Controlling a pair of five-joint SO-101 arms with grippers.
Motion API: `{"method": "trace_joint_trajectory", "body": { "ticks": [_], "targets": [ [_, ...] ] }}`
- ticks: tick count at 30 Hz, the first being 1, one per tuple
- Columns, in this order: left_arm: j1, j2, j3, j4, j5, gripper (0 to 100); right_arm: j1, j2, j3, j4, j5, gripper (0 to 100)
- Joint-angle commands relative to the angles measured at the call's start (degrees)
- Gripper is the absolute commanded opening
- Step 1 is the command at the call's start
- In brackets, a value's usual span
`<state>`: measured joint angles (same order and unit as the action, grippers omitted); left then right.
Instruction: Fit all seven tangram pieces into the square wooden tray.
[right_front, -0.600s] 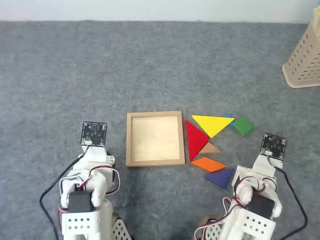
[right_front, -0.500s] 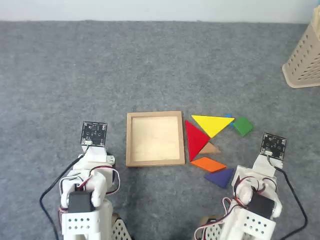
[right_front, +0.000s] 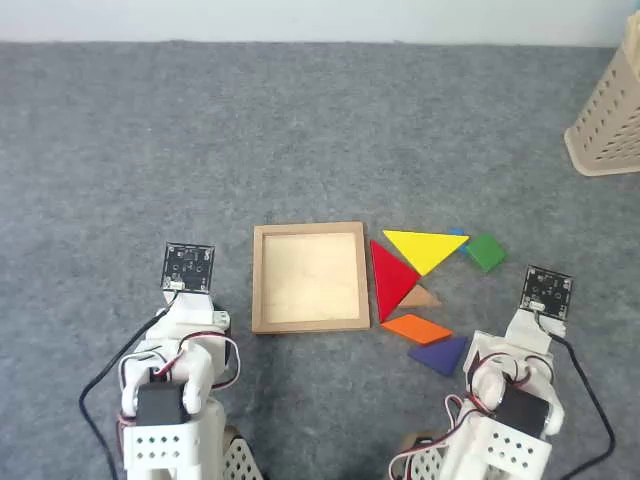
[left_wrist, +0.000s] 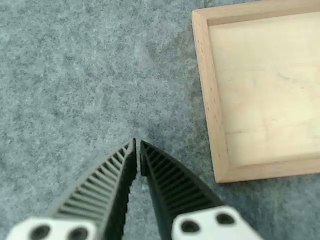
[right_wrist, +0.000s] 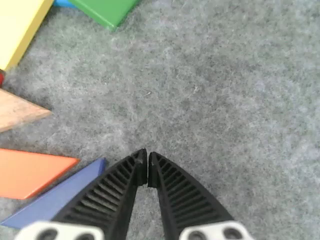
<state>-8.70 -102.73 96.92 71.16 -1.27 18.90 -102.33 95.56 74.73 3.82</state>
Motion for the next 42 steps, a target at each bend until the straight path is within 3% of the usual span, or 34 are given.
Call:
{"method": "trace_joint_trajectory", "body": {
  "ticks": [1,42],
  "targets": [
    [-0.1,-0.4,-0.3,0.4,0.5,1,0.4,-1.7,0.9,0.6,0.4,0.6],
    [-0.1,-0.4,-0.3,0.4,0.5,1,0.3,-1.6,0.9,-0.2,0.5,0.6]
  ]
}}
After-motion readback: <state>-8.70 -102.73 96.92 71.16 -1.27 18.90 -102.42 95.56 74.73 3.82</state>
